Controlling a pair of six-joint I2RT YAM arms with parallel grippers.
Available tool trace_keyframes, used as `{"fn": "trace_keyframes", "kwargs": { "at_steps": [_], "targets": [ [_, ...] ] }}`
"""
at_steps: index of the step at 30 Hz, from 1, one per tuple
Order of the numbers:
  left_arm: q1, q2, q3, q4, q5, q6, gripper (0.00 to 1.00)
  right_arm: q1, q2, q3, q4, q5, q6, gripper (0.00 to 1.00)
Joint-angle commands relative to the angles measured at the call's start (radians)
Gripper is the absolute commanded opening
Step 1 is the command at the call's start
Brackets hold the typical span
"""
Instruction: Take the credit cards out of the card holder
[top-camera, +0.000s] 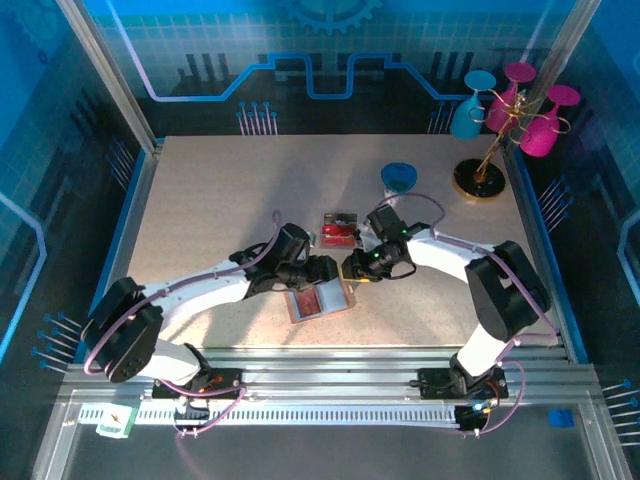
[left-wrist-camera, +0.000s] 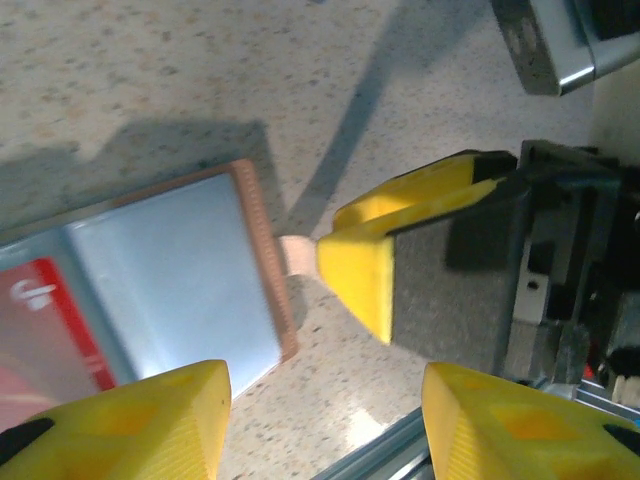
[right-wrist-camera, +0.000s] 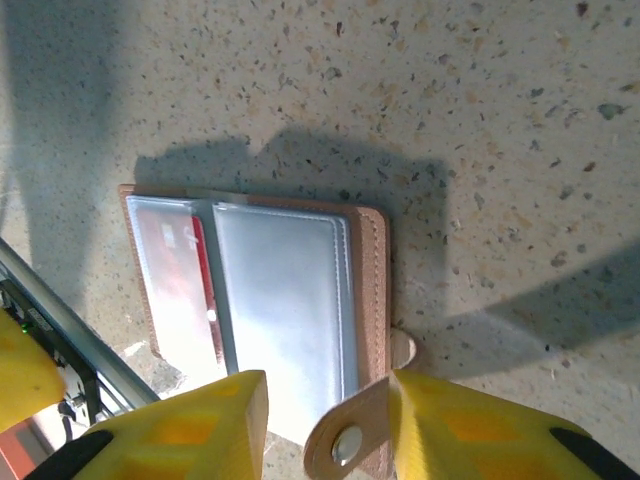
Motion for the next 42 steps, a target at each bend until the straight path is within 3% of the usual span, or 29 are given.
{"fn": "trace_keyframes", "kwargs": {
  "at_steps": [1, 13, 24, 27, 32, 42],
  "targets": [
    [0.013, -0.052, -0.058, -0.057, -0.044, 0.002, 0.54, 0.019, 0.034, 0.033, -0.034, 0.022, -0.033, 0.34],
    [0.052, -0.12, -0.131, -0.05, -0.039, 0.0, 0.55, 0.039, -0.06, -0.05, -0.081, 0.099, -0.026, 0.08],
    [0.055, -0.04, -0.105, -0.028, 0.007, 0.02, 0.54, 0.038, -0.167, -0.162, -0.104, 0.163, 0.009, 0.07],
    [0.056, -0.025, -0.1, -0.024, 0.012, 0.022, 0.54, 0.035, -0.176, -0.159, -0.119, 0.186, 0.008, 0.14],
    [0.056, -0.008, -0.097, -0.018, 0.015, 0.024, 0.54, 0.028, -0.164, -0.135, -0.108, 0.194, -0.006, 0.03],
    [0.061, -0.006, -0.101, -0.015, 0.012, 0.023, 0.54, 0.014, -0.13, -0.086, -0.165, 0.252, -0.049, 0.03]
  ]
}}
